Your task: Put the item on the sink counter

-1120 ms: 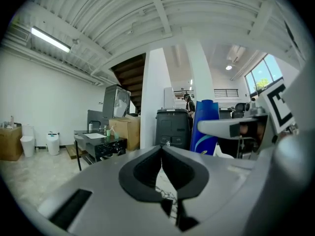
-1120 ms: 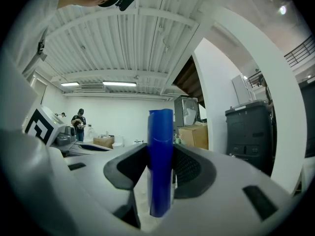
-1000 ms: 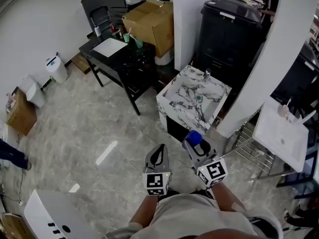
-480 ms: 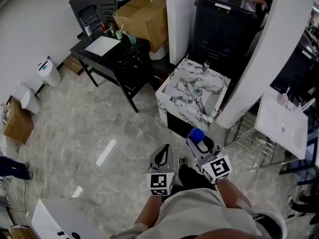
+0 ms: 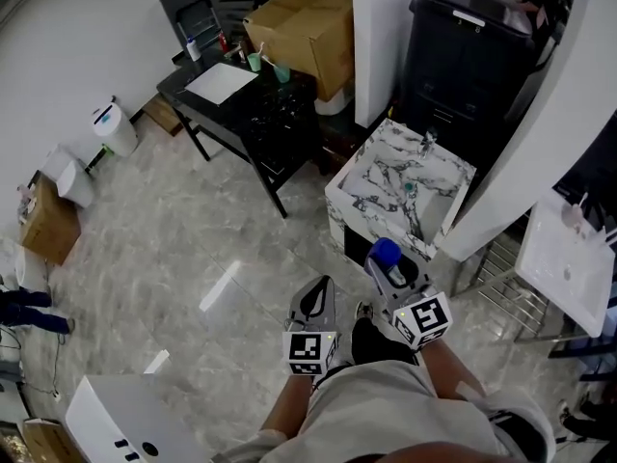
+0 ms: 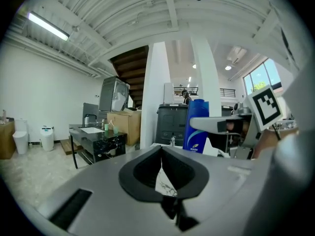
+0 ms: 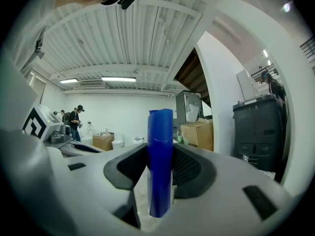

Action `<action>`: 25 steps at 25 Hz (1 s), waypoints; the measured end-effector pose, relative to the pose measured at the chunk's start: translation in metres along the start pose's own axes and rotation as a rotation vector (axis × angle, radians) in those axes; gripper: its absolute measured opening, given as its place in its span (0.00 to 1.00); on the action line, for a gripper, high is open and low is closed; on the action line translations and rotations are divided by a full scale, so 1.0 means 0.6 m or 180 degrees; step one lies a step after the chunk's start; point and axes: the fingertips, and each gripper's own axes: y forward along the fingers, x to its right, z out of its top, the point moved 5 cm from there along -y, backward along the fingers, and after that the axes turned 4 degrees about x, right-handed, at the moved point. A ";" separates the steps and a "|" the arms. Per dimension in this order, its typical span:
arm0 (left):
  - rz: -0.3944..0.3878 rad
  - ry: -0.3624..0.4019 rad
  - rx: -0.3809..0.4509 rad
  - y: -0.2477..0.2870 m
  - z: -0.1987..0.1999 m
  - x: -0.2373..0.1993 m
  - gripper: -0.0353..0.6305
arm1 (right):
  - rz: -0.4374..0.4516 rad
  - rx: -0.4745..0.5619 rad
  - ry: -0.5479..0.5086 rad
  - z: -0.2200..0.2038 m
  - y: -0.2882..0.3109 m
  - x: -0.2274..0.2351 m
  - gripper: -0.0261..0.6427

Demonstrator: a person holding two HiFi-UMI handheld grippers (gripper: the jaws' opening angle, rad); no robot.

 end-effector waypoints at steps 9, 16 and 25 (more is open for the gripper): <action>-0.0136 0.0102 -0.0150 0.171 0.031 -0.041 0.07 | 0.0053 0.0016 -0.0011 0.000 0.127 0.120 0.27; -0.0359 0.0225 -0.0350 0.306 0.034 -0.039 0.07 | 0.0020 0.0053 0.0118 -0.020 0.189 0.234 0.27; -0.0701 0.0237 -0.0504 0.416 0.022 -0.027 0.07 | -0.0147 -0.0085 0.0215 -0.053 0.207 0.312 0.27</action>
